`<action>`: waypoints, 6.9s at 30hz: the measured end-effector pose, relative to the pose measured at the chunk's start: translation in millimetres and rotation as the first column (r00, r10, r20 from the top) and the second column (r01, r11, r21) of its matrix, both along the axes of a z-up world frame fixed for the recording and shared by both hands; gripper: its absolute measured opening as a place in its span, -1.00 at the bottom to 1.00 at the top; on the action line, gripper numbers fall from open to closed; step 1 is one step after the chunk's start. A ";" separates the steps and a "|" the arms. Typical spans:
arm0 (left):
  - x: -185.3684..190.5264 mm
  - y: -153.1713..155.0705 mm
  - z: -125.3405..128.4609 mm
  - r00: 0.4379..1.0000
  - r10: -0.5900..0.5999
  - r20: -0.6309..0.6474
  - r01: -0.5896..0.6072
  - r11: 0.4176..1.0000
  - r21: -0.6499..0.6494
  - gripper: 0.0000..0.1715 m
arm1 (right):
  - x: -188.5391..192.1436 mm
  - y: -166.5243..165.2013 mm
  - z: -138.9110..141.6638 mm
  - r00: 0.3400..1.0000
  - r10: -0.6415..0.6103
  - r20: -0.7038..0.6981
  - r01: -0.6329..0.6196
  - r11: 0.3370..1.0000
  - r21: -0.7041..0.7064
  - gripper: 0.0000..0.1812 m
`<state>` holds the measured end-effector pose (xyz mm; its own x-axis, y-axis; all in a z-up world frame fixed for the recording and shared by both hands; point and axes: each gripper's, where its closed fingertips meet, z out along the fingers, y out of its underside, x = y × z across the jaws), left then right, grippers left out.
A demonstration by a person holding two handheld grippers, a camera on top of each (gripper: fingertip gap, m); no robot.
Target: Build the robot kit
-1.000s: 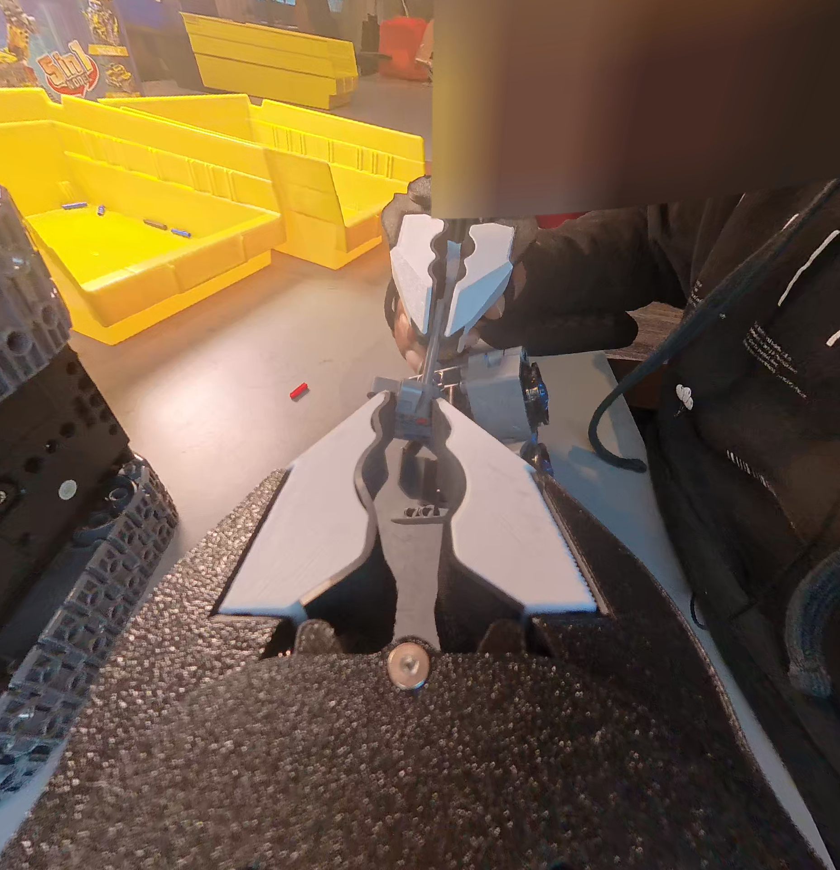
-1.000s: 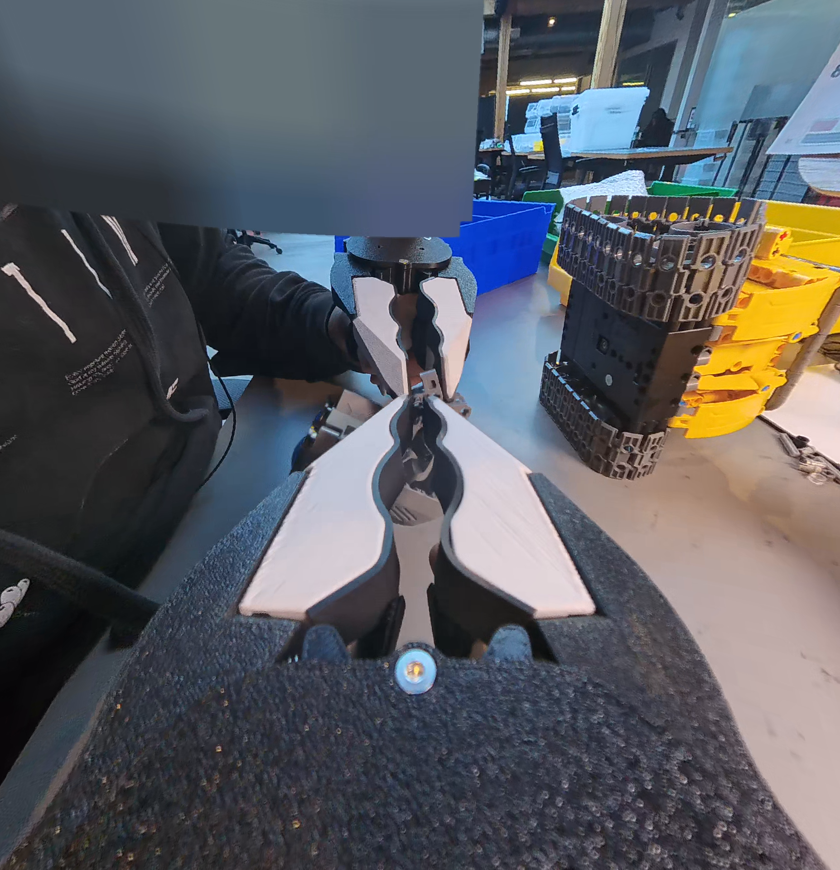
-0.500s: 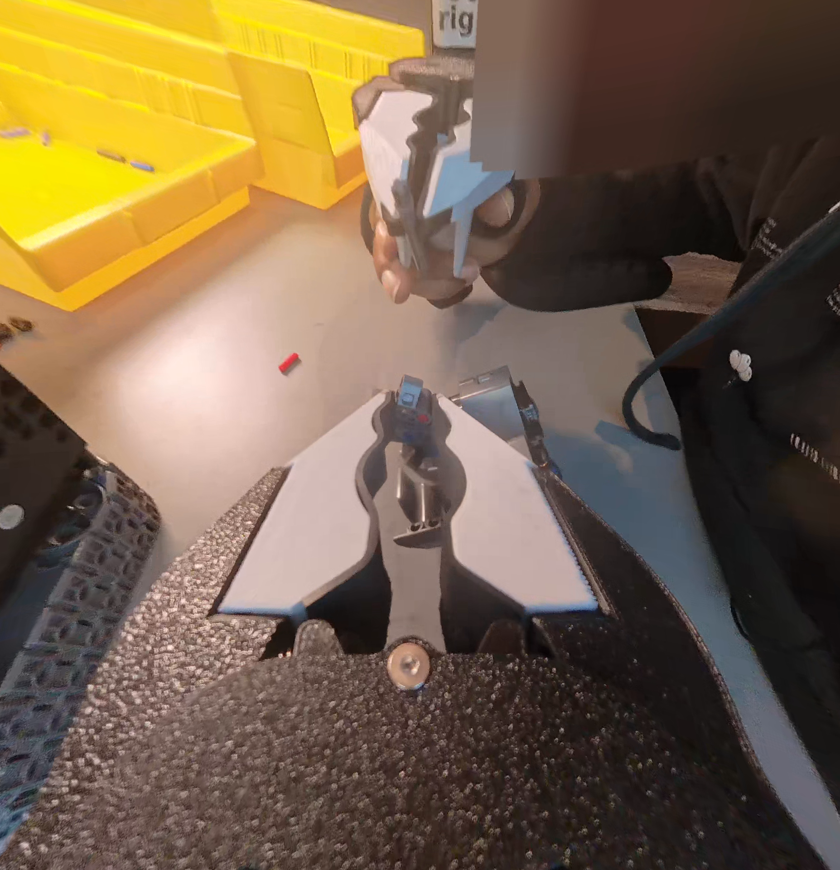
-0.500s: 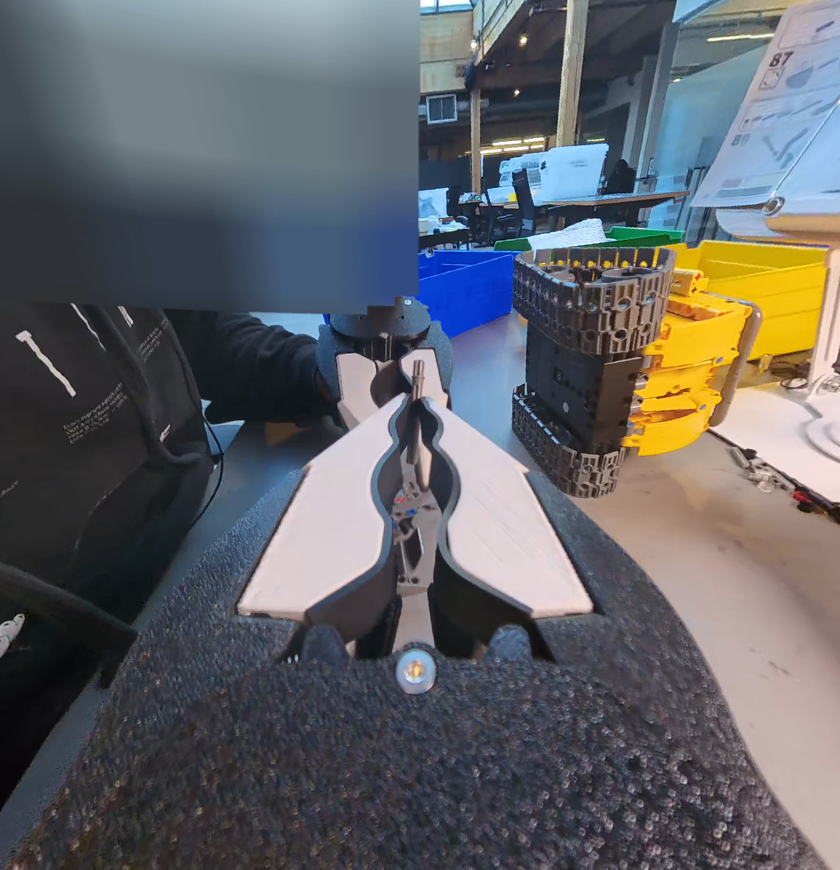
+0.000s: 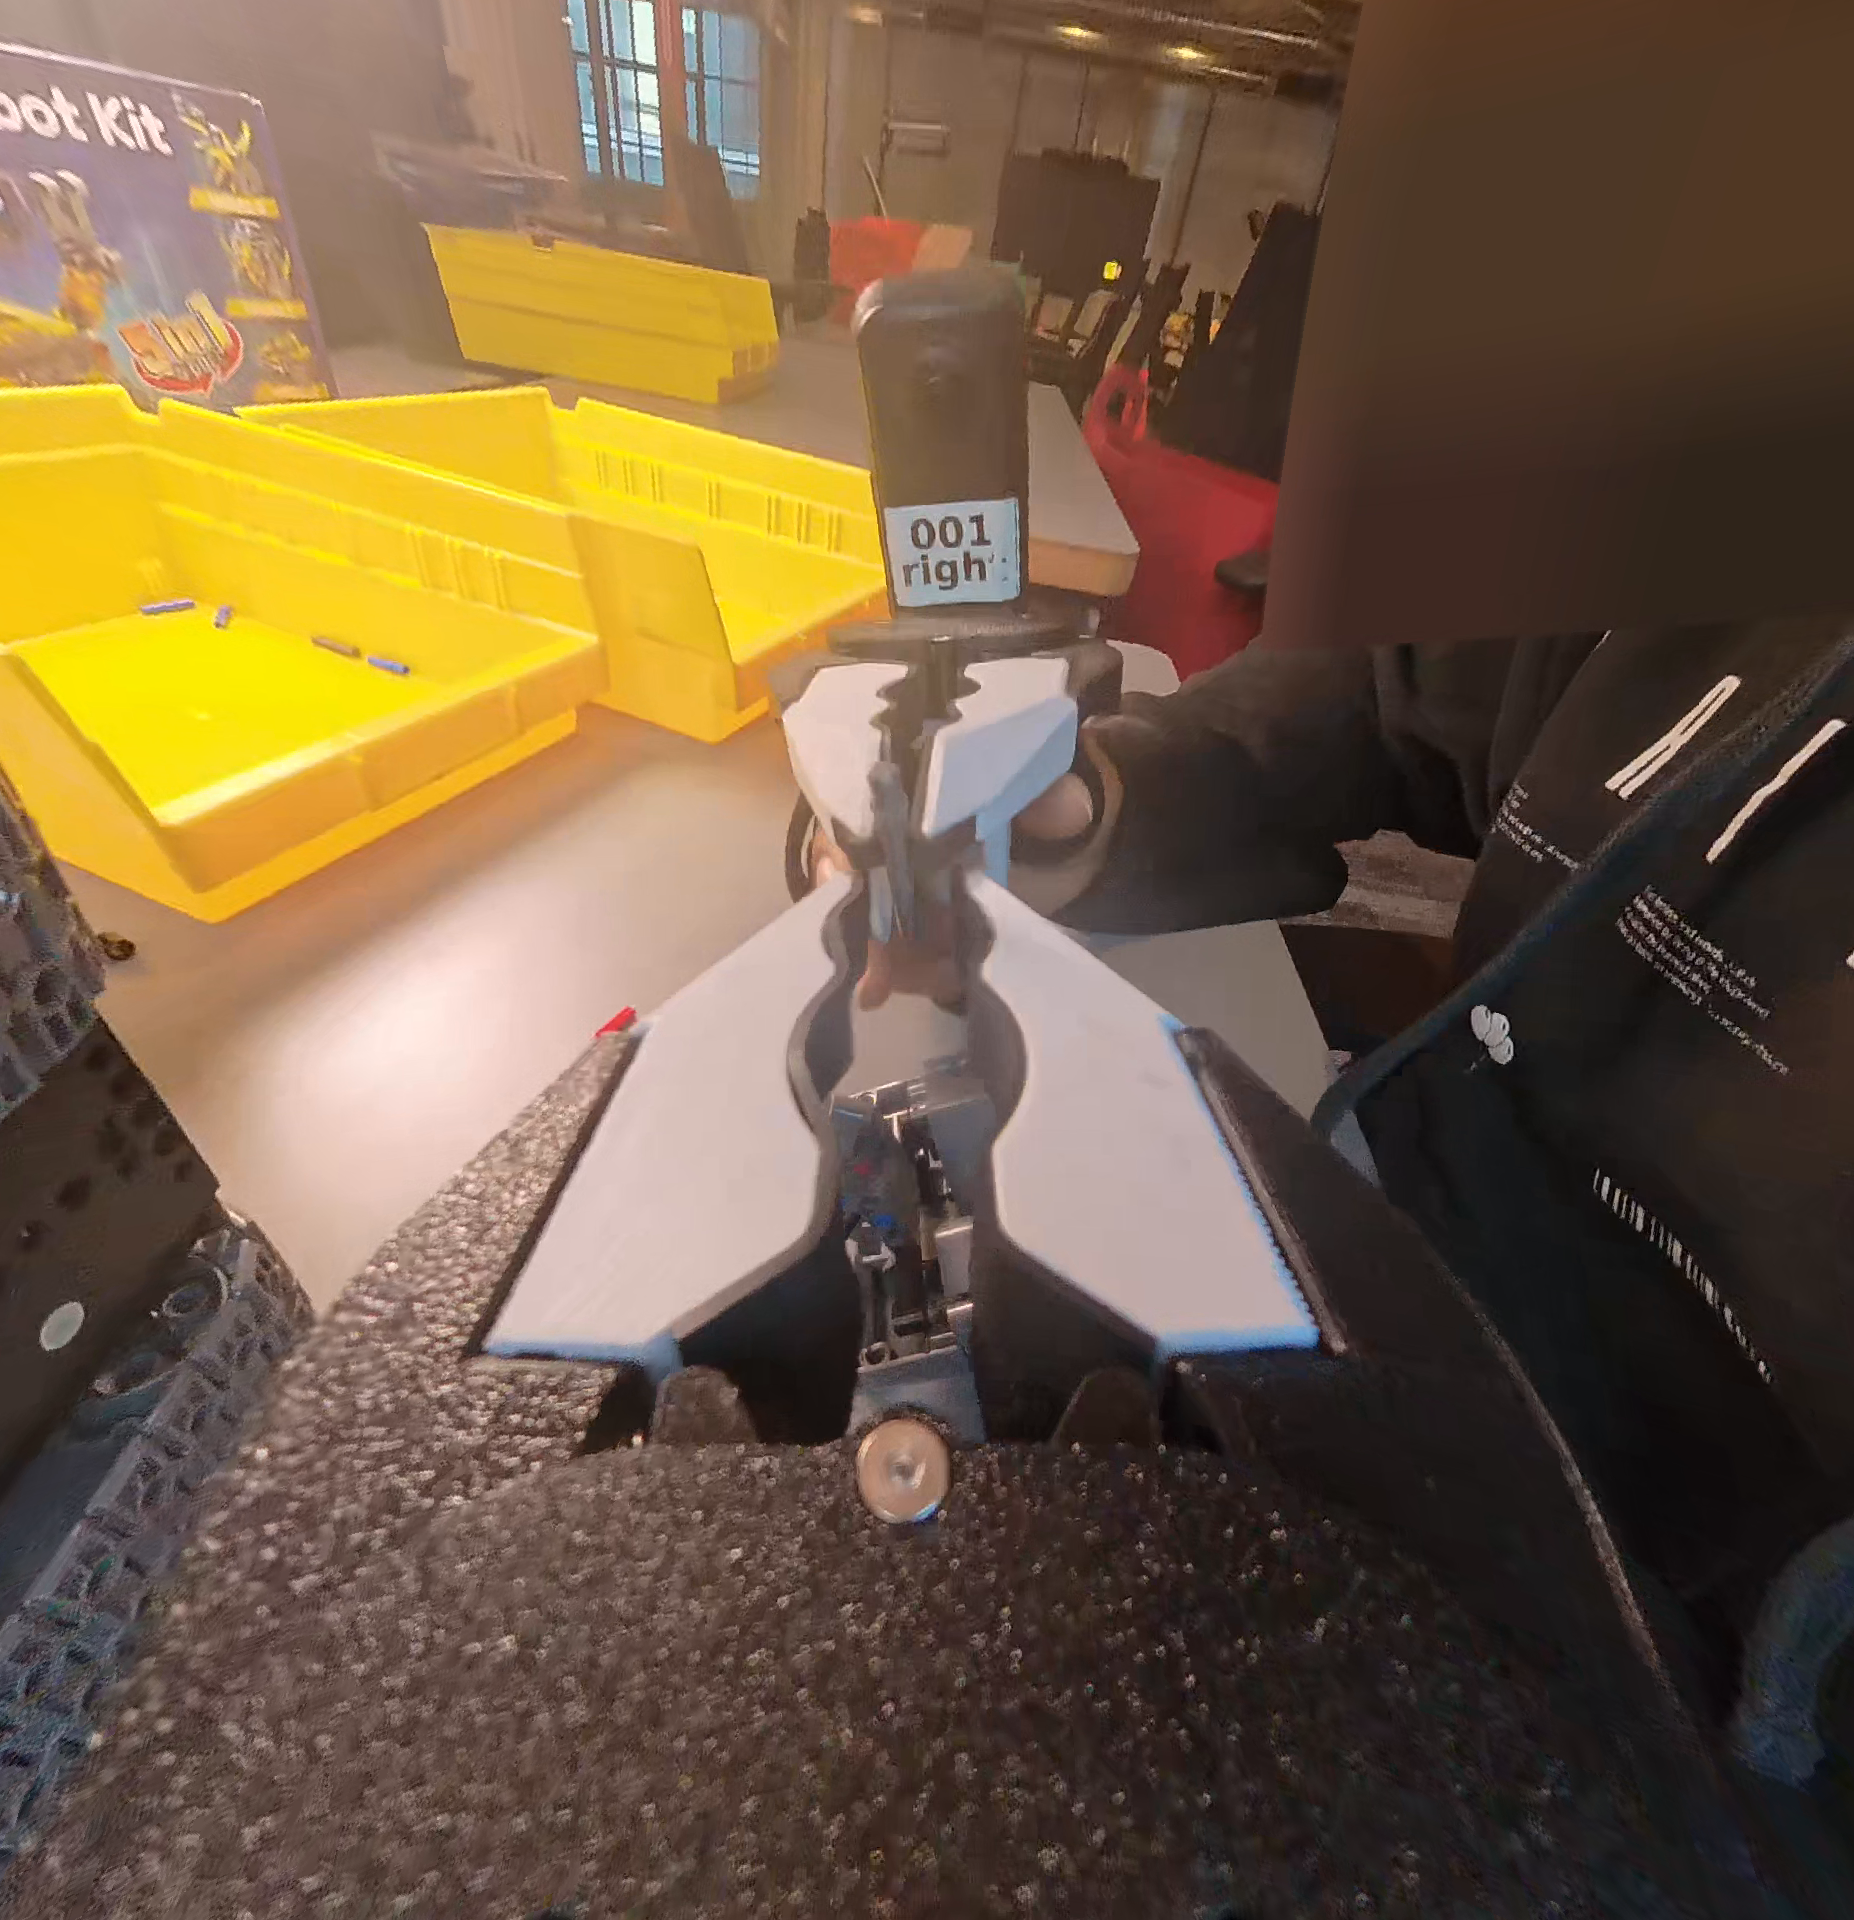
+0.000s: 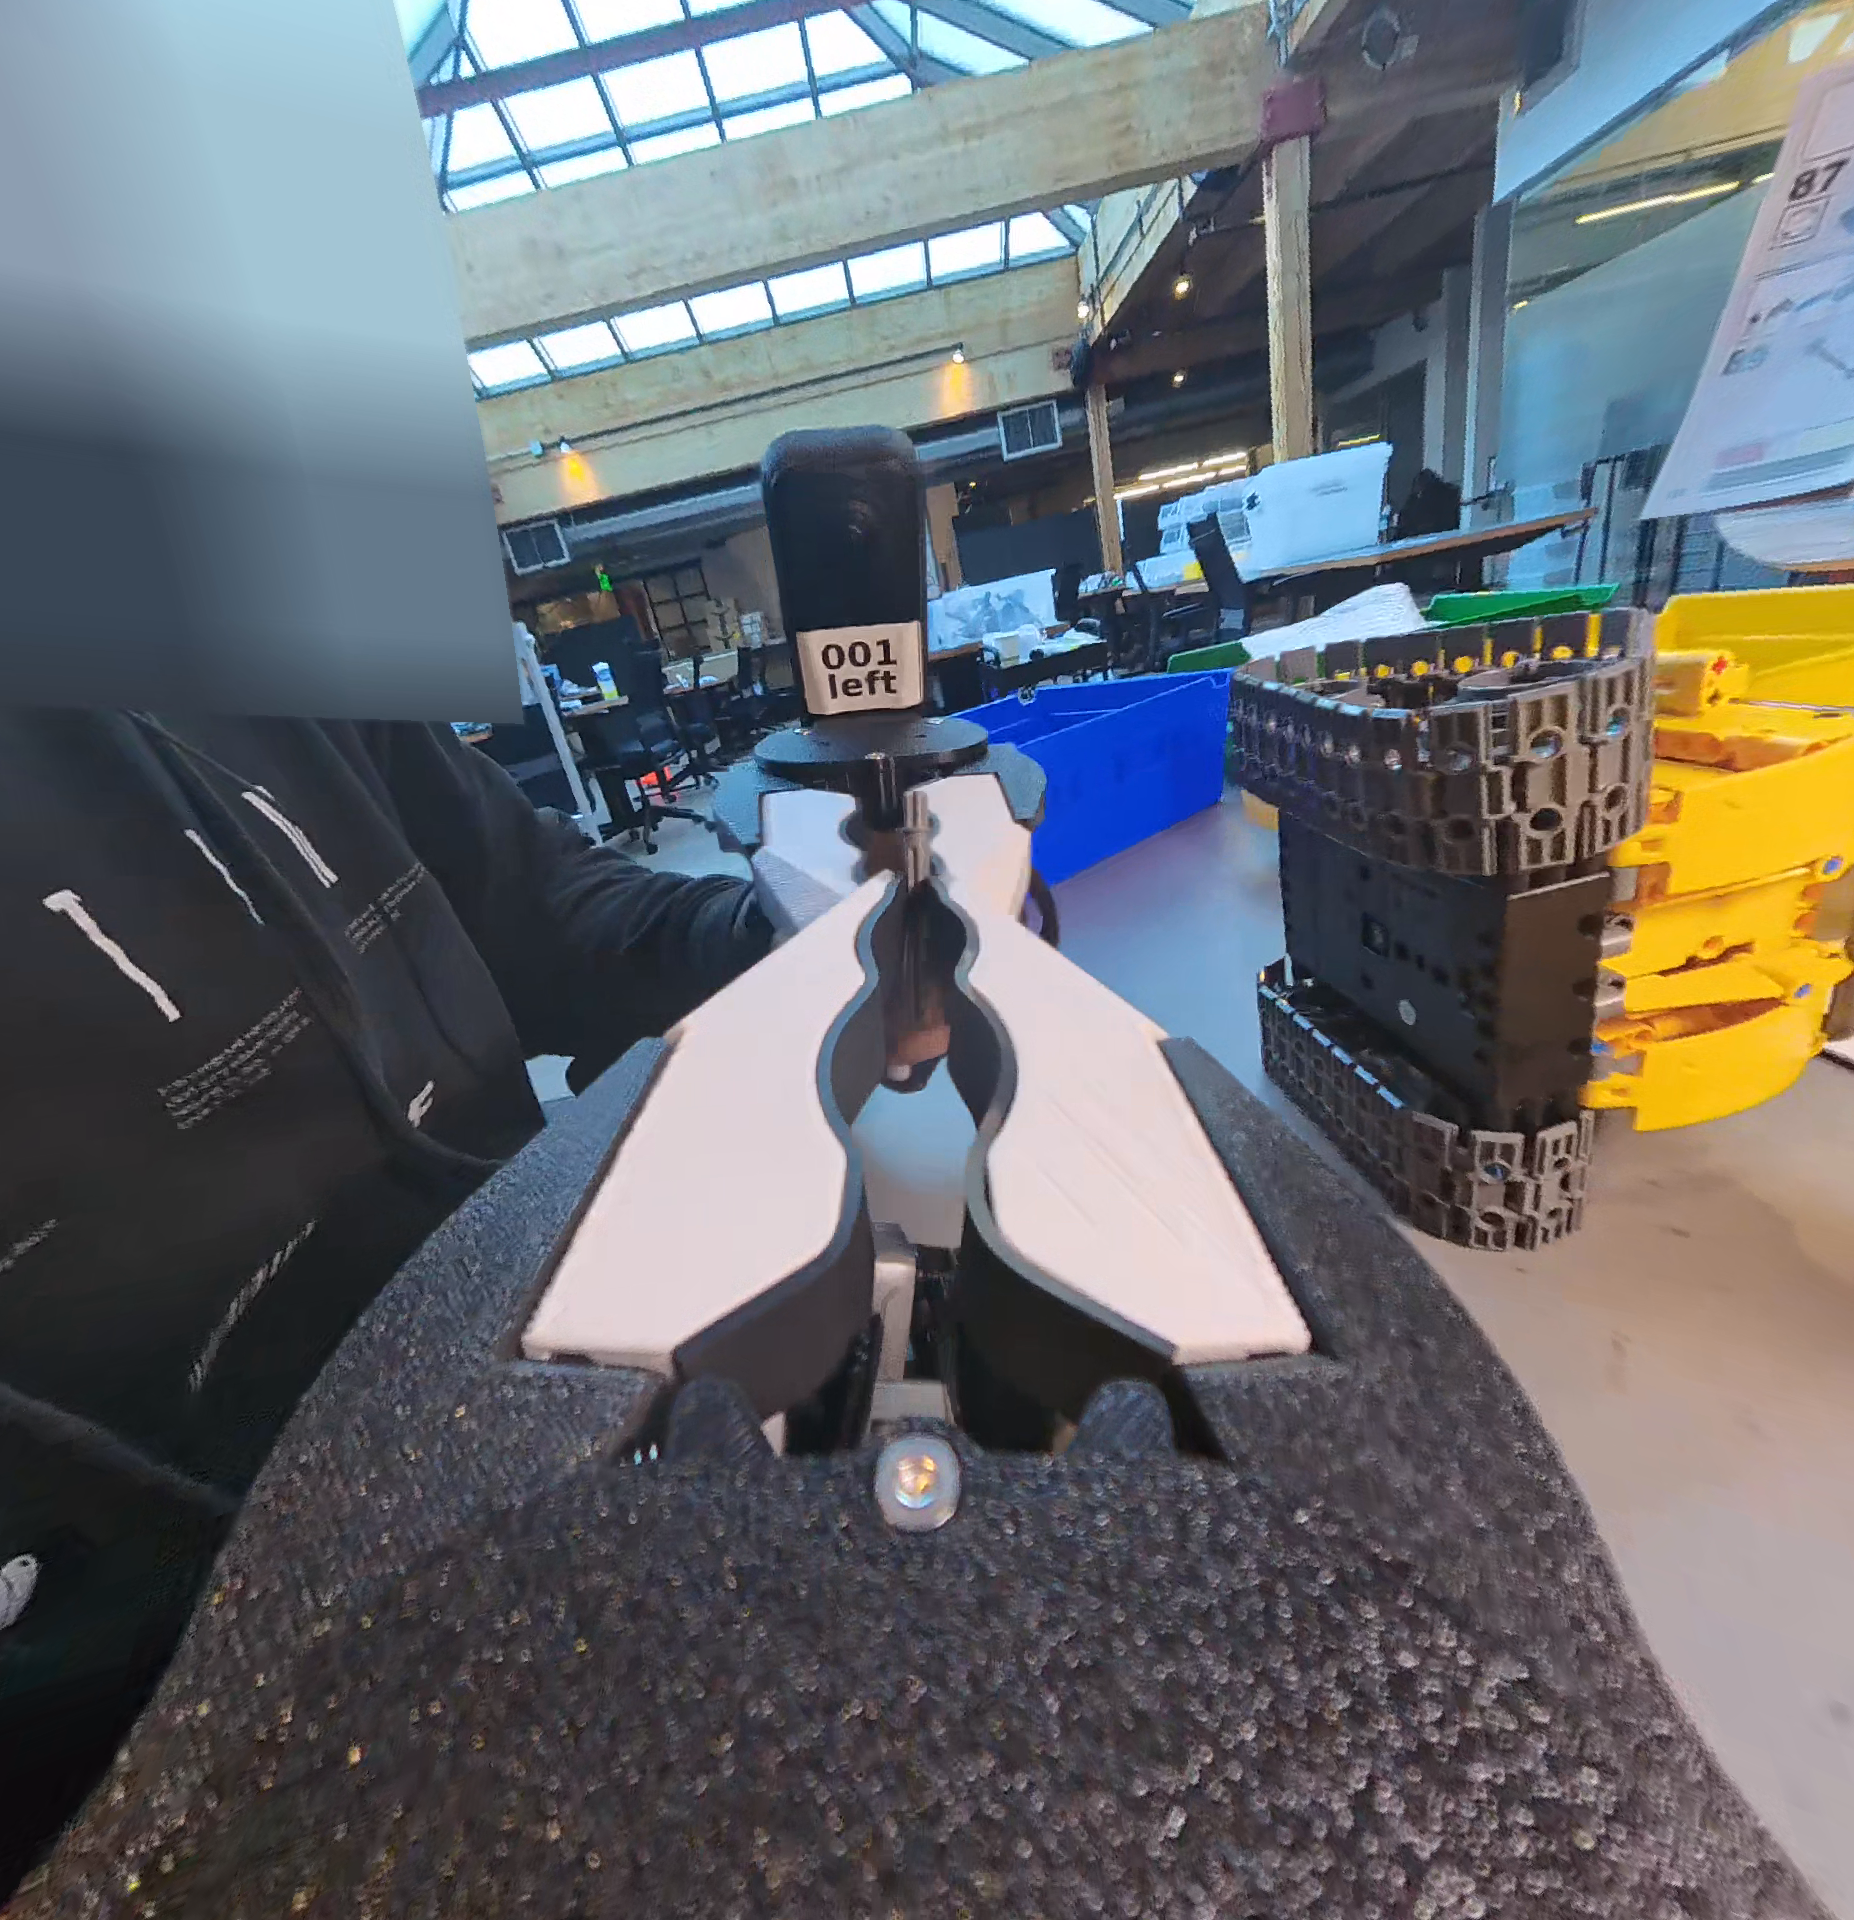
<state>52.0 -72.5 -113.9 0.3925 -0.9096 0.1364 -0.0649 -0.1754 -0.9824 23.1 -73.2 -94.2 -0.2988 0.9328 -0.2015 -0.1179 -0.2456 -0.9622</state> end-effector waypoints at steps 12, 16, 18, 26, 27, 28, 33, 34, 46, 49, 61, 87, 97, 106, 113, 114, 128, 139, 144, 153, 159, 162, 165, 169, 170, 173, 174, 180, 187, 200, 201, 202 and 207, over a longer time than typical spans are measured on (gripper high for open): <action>-10.6 -9.5 -35.7 0.949 -0.022 -0.315 0.038 0.998 0.045 -0.99 | 11.0 0.2 -44.6 0.962 -0.027 0.273 -0.082 0.921 0.381 -1.00; -10.5 -10.9 -47.4 0.918 -0.021 -0.395 0.047 0.997 0.054 -0.98 | 10.8 1.4 -46.0 0.959 -0.047 0.281 -0.072 0.915 0.398 -0.82; -10.9 -10.9 -50.1 0.912 -0.020 -0.410 0.046 0.998 0.053 -0.98 | 11.1 0.4 -48.6 0.954 -0.060 0.292 -0.076 0.898 0.434 -0.83; -13.2 -7.3 -61.0 0.889 -0.011 -0.458 0.037 0.998 0.049 -0.98 | 9.9 -8.8 -62.9 0.931 -0.048 0.361 -0.137 0.872 0.470 -0.78; -12.8 -7.1 -61.3 0.887 -0.011 -0.461 0.038 0.998 0.051 -0.98 | 8.5 -9.1 -66.5 0.927 -0.059 0.371 -0.140 0.863 0.486 -0.90; -12.4 -7.7 -62.0 0.886 -0.015 -0.464 0.043 0.998 0.049 -0.98 | 7.4 -7.0 -67.4 0.928 -0.079 0.364 -0.126 0.852 0.507 -0.98; -21.0 -2.6 -57.5 0.889 0.030 -0.456 0.003 0.997 0.071 -0.98 | 10.2 -3.4 -68.7 0.925 -0.065 0.375 -0.135 0.866 0.482 -1.00; -22.4 -2.8 -56.0 0.890 0.032 -0.455 0.002 0.997 0.073 -0.98 | 9.5 -1.9 -68.3 0.926 -0.075 0.369 -0.124 0.865 0.487 -1.00; -19.0 -7.9 -61.1 0.862 0.035 -0.506 0.018 0.995 0.099 -0.98 | 1.1 -10.5 -60.3 0.936 -0.086 0.342 -0.115 0.843 0.526 -0.97; -16.2 -10.7 -55.1 0.882 0.020 -0.471 0.028 0.995 0.094 -0.98 | 5.5 -11.9 -57.0 0.938 -0.054 0.343 -0.134 0.855 0.500 -0.97; -10.5 -18.3 -49.1 0.911 -0.041 -0.411 0.070 0.996 0.055 -0.98 | 10.8 -16.5 -56.6 0.940 -0.030 0.340 -0.156 0.848 0.507 -0.96; -6.1 -21.1 -56.2 0.923 -0.104 -0.369 0.092 0.994 -0.051 -0.99 | 13.7 -18.3 -62.7 0.942 -0.028 0.336 -0.161 0.838 0.522 -0.97; -22.4 -2.4 -56.1 0.931 0.013 -0.364 -0.010 1.000 0.011 -0.71 | 37.7 22.5 -54.4 0.943 -0.081 0.324 -0.072 0.898 0.434 -0.97; -12.5 5.7 -75.4 0.857 0.050 -0.513 0.014 0.993 0.121 -0.79 | 38.9 17.3 -69.4 0.925 -0.037 0.377 -0.131 0.902 0.411 -0.97; -10.4 6.9 -74.9 0.871 0.026 -0.490 0.022 0.995 0.093 -0.83 | 37.8 14.7 -75.0 0.920 -0.020 0.392 -0.150 0.905 0.399 -0.97; -10.4 6.8 -74.9 0.873 0.026 -0.486 0.024 0.995 0.096 -0.83 | 36.8 14.0 -76.0 0.919 -0.017 0.393 -0.152 0.906 0.395 -0.97; -7.9 5.7 -73.1 0.929 0.002 -0.370 0.032 0.996 0.085 -0.84 | 33.4 9.0 -75.6 0.923 0.004 0.386 -0.159 0.915 0.370 -0.96; -9.5 8.9 -76.6 0.905 -0.028 -0.425 0.056 0.997 0.054 -0.82 | 34.4 14.7 -80.4 0.910 -0.013 0.415 -0.154 0.918 0.366 -0.97; -10.9 11.2 -78.3 0.817 -0.029 -0.576 0.063 0.997 0.040 -0.82 | 34.0 16.9 -80.6 0.908 -0.023 0.418 -0.145 0.920 0.365 -0.97; -15.2 13.4 -84.8 0.526 -0.119 -0.842 0.082 0.993 -0.090 -0.78 | 33.5 17.7 -82.4 0.905 -0.040 0.423 -0.138 0.914 0.381 -0.97; -13.9 13.1 -83.6 0.486 -0.174 -0.857 0.151 0.982 -0.114 -0.83 | 34.8 18.0 -82.3 0.907 -0.052 0.418 -0.129 0.910 0.394 -0.96; -11.7 14.9 -80.3 0.617 -0.129 -0.776 0.156 0.987 -0.040 -0.84 | 35.7 18.6 -78.5 0.914 -0.047 0.403 -0.121 0.916 0.383 -0.97; -9.4 11.5 -73.7 0.816 -0.102 -0.569 0.092 0.995 -0.046 -0.84 | 34.6 18.4 -73.8 0.924 -0.043 0.379 -0.108 0.923 0.369 -0.96; -11.8 14.1 -72.3 0.919 -0.031 -0.393 0.018 0.999 -0.036 -0.84 | 32.2 15.9 -74.0 0.924 -0.031 0.381 -0.116 0.927 0.356 -0.97; -11.5 14.1 -72.4 0.928 -0.025 -0.371 0.013 0.999 -0.033 -0.84 | 31.5 15.4 -73.9 0.924 -0.031 0.380 -0.116 0.927 0.358 -0.97; -12.7 14.5 -72.7 0.942 -0.022 -0.336 0.012 0.999 -0.031 -0.84 | 30.4 16.0 -75.2 0.920 -0.036 0.391 -0.115 0.927 0.356 -0.96; -12.9 14.1 -72.5 0.941 -0.026 -0.337 0.017 0.999 -0.028 -0.84 | 30.1 15.4 -75.0 0.919 -0.035 0.394 -0.118 0.927 0.357 -0.96; -12.2 12.7 -71.6 0.937 -0.044 -0.347 0.041 0.999 -0.016 -0.84 | 29.9 16.7 -74.9 0.904 -0.024 0.427 -0.136 0.930 0.342 -0.97; -11.5 12.5 -71.8 0.924 -0.040 -0.380 0.036 0.999 -0.019 -0.84 | 29.9 15.9 -73.6 0.897 -0.036 0.441 -0.151 0.911 0.383 -0.97; -8.7 14.8 -75.2 0.899 -0.017 -0.437 0.029 0.999 0.020 -0.84 | 31.8 18.6 -78.3 0.865 -0.033 0.500 -0.181 0.910 0.372 -0.98; -9.1 15.2 -75.3 0.898 -0.011 -0.441 0.026 0.999 0.029 -0.84 | 31.1 19.4 -78.7 0.866 -0.028 0.500 -0.166 0.926 0.339 -0.97; -10.0 16.0 -75.7 0.895 0.000 -0.446 0.020 0.999 0.040 -0.84 | 30.7 20.1 -79.9 0.862 -0.022 0.506 -0.154 0.941 0.303 -0.98; -12.2 17.7 -75.7 0.886 0.049 -0.461 0.000 0.994 0.106 -0.84 | 29.0 22.5 -82.4 0.853 0.054 0.520 -0.097 0.994 0.057 -0.98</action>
